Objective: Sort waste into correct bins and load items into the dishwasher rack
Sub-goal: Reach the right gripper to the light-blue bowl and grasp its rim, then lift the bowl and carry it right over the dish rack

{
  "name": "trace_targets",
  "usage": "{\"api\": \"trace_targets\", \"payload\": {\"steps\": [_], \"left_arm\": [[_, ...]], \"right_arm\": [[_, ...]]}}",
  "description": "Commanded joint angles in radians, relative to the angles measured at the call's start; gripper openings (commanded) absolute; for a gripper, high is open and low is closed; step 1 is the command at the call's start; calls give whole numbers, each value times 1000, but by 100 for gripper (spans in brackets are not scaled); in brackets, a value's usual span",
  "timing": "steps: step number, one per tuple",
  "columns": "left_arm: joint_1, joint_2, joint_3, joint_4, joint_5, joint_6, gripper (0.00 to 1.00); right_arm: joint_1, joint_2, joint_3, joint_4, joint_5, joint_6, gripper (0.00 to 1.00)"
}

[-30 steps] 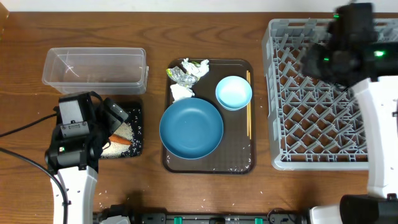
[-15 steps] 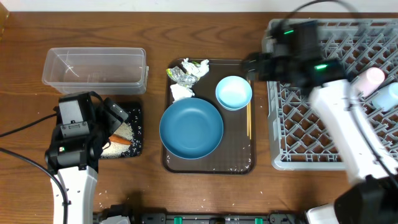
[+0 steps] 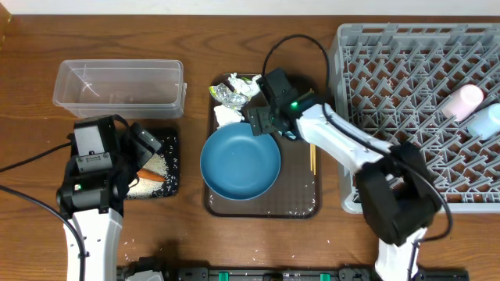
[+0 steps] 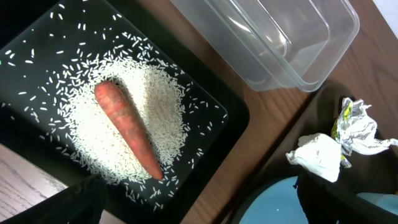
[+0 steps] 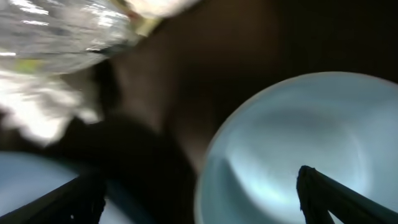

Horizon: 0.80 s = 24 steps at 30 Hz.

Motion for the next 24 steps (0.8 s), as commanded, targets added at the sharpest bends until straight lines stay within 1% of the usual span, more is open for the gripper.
{"api": "trace_targets", "payload": {"steps": [1,2,4,6,9,10,13,15,19,21,24], "left_arm": [[6,5,22,-2,-12,6,100],[6,5,22,-2,-12,6,100],[6,5,22,-2,-12,6,100],[6,5,22,-2,-12,6,100],[6,5,22,-2,-12,6,100],[6,5,22,-2,-12,6,100],[6,5,22,-2,-12,6,100],[6,5,22,-2,-12,6,100],[6,5,22,-2,-12,6,100],[6,5,22,-2,-12,6,100],[6,5,22,-2,-12,6,100]], "right_arm": [[1,33,9,9,53,18,88],[1,42,9,13,54,27,84],[1,44,9,17,56,53,73],[1,43,10,28,51,64,70],[1,43,23,30,28,66,70],[-1,43,27,30,17,66,68],[-1,43,38,26,7,66,54],[0,43,37,18,11,66,49],[0,44,37,4,30,67,21],[0,44,37,4,34,67,1],[0,42,40,2,27,67,1]]}}
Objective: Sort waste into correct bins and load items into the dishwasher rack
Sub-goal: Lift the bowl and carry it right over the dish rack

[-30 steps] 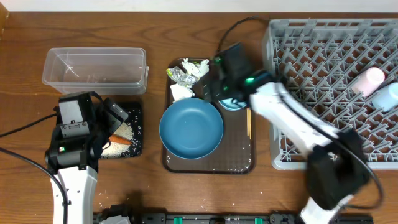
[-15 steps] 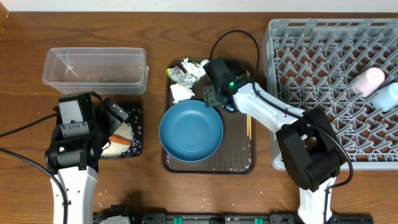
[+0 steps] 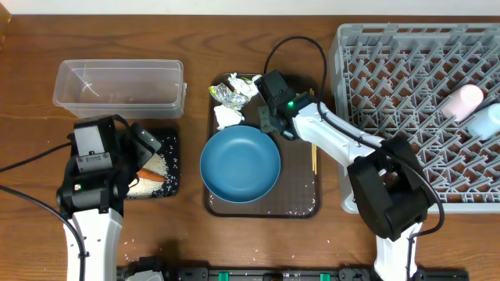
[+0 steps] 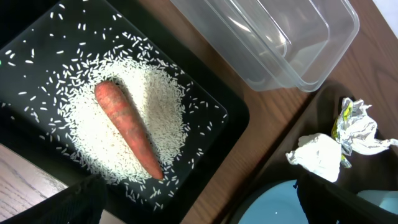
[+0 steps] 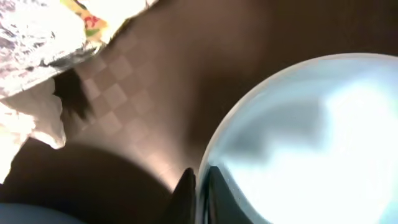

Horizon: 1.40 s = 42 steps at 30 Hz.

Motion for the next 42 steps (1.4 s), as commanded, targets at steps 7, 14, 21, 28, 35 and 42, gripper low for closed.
{"api": "trace_targets", "payload": {"steps": [7,14,21,28,35,42], "left_arm": [[6,5,22,-2,-12,6,100],[6,5,22,-2,-12,6,100],[6,5,22,-2,-12,6,100],[6,5,22,-2,-12,6,100],[6,5,22,-2,-12,6,100],[6,5,22,-2,-12,6,100]], "right_arm": [[-27,-114,120,-73,-114,-6,1],[-90,-339,185,-221,-119,-56,1],[-272,-460,184,-520,-116,-61,1],[-530,-470,142,-673,-112,-95,1],[-806,-490,76,-662,-404,-182,1],[-1016,-504,5,-612,-731,-337,1]]}}
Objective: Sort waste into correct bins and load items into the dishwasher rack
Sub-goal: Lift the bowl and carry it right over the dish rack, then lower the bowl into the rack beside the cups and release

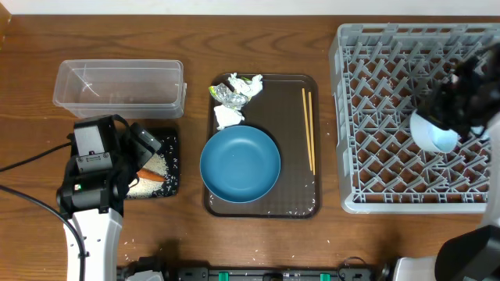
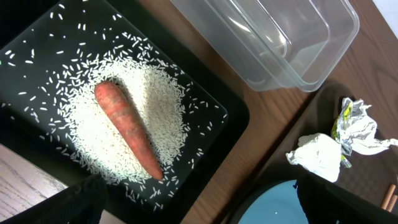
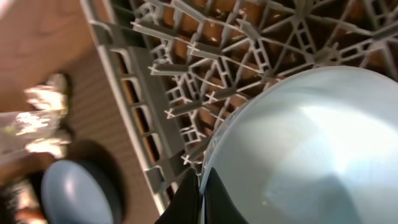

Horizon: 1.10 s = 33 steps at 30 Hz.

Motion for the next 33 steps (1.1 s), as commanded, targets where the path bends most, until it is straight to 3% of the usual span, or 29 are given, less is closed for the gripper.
{"api": "trace_targets", "payload": {"steps": [1,7,16,27,33], "left_arm": [[6,5,22,-2,-12,6,100],[6,5,22,-2,-12,6,100],[6,5,22,-2,-12,6,100],[6,5,22,-2,-12,6,100],[6,5,22,-2,-12,6,100]], "right_arm": [[-89,-29,-51,11,-246,-112,1],[-271,-28,-199,170,-569,-216,1],[-456,-28,-403,475,-837,-219,1],[-492,-27,-533,774,-1078,-206,1],[-496,-27,-533,838,-1023,-83,1]]}}
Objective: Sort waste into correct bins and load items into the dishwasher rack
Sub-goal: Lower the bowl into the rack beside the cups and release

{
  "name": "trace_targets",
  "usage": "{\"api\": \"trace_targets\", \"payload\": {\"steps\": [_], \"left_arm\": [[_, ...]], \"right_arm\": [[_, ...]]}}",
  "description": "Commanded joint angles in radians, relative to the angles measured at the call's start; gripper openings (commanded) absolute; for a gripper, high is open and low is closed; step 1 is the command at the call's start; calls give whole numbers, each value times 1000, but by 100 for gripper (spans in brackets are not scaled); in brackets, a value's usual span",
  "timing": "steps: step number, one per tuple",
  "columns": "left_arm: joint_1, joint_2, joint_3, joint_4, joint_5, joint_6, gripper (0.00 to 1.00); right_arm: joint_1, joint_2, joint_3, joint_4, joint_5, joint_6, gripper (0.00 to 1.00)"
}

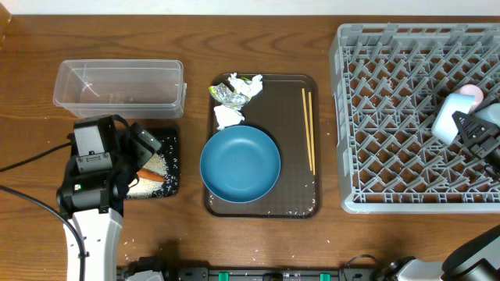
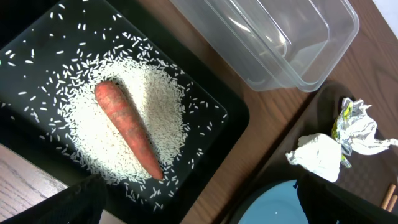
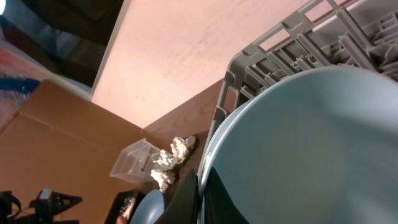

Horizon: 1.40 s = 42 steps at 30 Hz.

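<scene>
My right gripper (image 3: 200, 180) is shut on the rim of a pale blue bowl (image 3: 298, 149). It holds the bowl (image 1: 445, 123) tipped on edge over the right side of the grey dishwasher rack (image 1: 391, 117), just below a pink cup (image 1: 471, 92). My left gripper (image 2: 199, 190) stands open above a black tray (image 2: 205, 130) that holds rice and a carrot (image 2: 127, 127). A blue plate (image 1: 240, 162), chopsticks (image 1: 307, 129), crumpled foil (image 1: 237, 88) and a white paper wad (image 1: 227, 116) lie on the brown tray (image 1: 289, 199).
A clear plastic container (image 1: 119, 84) sits at the back left, just behind the black tray (image 1: 169, 185). Rice grains are scattered on the brown tray's front edge and on the table near the left arm.
The right gripper has moved the bowl a little farther right over the rack and tipped it more on edge, beside the pink cup. The left arm has not moved.
My right gripper was open over the bowl on the brown tray, behind the plate. Then it was shut on the bowl's rim there. Later it held the bowl over the rack, and now it holds it at the rack's right side. The left gripper stayed above the carrot throughout.
</scene>
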Motion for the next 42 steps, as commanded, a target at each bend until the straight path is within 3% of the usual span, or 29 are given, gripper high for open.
{"api": "trace_targets", "payload": {"steps": [1,23,31,36,42], "left_arm": [[6,5,22,-2,-12,6,100],[6,5,22,-2,-12,6,100],[6,5,22,-2,-12,6,100],[6,5,22,-2,-12,6,100],[6,5,22,-2,-12,6,100]], "right_arm": [[-11,-13,-5,-7,-18,53,1],[-30,-12,-26,-4,171,-39,1],[-27,-12,-27,16,141,-48,1],[-27,-12,-27,62,5,-47,1],[4,8,-32,59,78,-26,1]]}}
